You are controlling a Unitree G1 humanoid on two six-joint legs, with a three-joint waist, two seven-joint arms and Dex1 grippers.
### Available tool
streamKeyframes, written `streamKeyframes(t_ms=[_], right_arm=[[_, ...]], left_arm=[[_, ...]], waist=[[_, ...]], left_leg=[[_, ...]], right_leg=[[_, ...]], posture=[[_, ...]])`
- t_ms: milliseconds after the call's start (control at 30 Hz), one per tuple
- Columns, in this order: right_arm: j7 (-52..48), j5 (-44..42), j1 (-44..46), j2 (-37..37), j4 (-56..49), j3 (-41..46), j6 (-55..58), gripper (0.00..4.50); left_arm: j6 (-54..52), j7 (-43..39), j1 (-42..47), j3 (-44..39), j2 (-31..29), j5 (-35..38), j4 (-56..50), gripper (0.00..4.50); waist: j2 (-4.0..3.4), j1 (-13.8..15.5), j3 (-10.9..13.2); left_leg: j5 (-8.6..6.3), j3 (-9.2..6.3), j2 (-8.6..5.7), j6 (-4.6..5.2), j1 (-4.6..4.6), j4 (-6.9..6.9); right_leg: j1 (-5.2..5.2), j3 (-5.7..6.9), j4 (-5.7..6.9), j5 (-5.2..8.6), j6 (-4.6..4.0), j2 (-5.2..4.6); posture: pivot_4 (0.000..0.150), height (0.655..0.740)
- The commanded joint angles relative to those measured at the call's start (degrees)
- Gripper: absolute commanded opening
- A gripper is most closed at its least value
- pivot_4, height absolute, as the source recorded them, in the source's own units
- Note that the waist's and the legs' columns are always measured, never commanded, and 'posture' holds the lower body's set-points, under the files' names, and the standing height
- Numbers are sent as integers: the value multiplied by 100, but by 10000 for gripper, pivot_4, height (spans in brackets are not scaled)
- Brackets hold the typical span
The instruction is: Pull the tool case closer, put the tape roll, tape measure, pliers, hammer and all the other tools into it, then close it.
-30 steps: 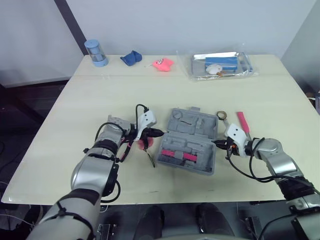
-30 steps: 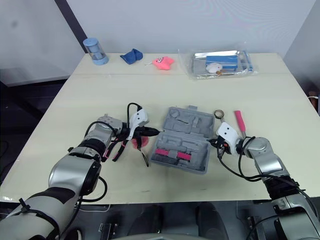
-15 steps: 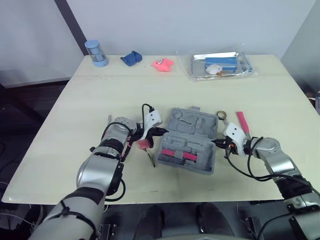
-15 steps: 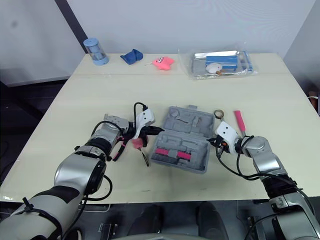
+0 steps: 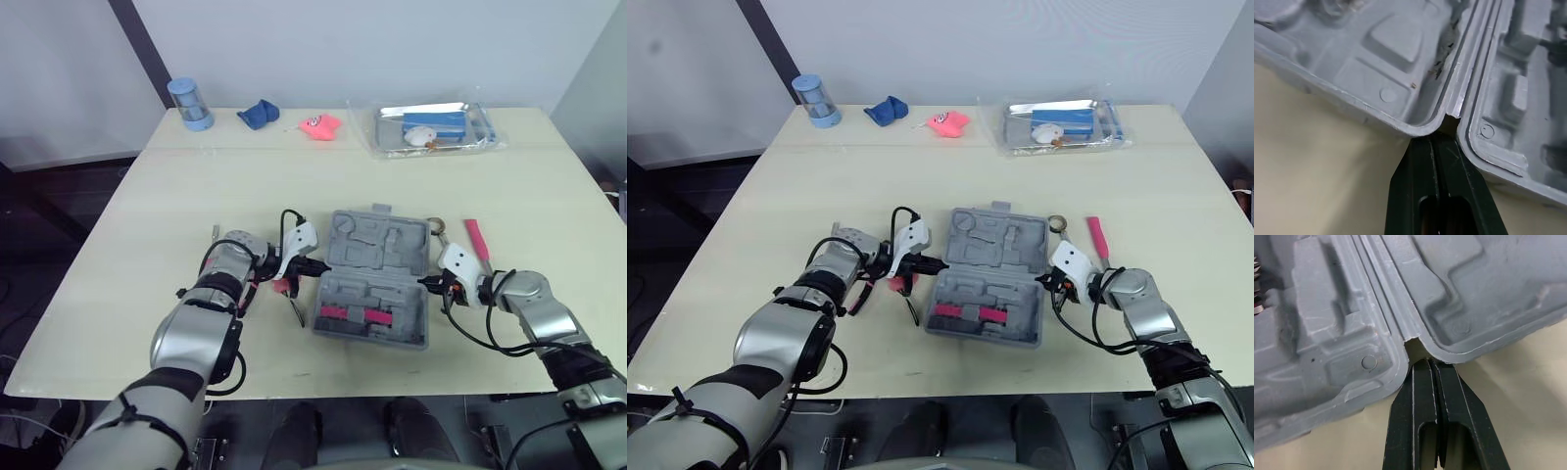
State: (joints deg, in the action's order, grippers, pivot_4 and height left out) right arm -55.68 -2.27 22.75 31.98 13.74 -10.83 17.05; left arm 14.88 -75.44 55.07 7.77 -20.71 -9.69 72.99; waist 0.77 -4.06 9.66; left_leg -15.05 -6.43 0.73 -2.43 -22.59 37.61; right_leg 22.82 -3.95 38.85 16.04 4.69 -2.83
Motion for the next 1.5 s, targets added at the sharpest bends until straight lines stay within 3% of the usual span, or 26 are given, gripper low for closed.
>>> streamKeyframes(t_ms=[33,267,467,633,967,1500], right_arm=[[-333,-223,-132,122,-542,-40,87,160],[-493,-298,-472,305,-1081,-24,395,160],[-476,-331,-679,371,-1414,-21,572,160],[-457,-332,-821,394,-1562,-60,645,160],[-505,-401,-1047,443,-1918,-150,848,160],[-531,-621,-1386,652,-2448,-228,1255,160]], left_arm=[[-222,-498,-217,214,55,3,-512,0],[-1218,-849,-1108,399,-240,168,-2179,0],[-2532,-884,-2143,489,-676,447,-4250,0],[-3188,-720,-2707,508,-964,687,-5275,0],[-3541,-626,-3062,686,-1284,955,-5963,0],[-3480,-846,-3219,1050,-1621,1199,-6152,0]], waist=[[-2,2,-1],[-12,-30,-7],[-16,-42,-9],[-16,-3,-9],[-16,11,-9],[-16,21,-9]], left_leg=[[0,-2,-1,0,0,0],[-1,-4,-1,1,0,0],[-2,-7,0,3,2,0],[-3,-8,0,6,2,3],[-9,-7,0,16,2,4],[-12,-7,0,22,1,4]], right_leg=[[-1,1,0,0,0,0],[-1,2,2,0,0,-1],[-1,2,5,1,-1,-1],[-2,2,5,1,-1,-1],[-3,2,4,1,-1,-1],[-3,2,3,1,-1,-1]], posture=[[1500,7400],[1500,7400],[1500,7400],[1500,7400],[1500,7400],[1500,7400]])
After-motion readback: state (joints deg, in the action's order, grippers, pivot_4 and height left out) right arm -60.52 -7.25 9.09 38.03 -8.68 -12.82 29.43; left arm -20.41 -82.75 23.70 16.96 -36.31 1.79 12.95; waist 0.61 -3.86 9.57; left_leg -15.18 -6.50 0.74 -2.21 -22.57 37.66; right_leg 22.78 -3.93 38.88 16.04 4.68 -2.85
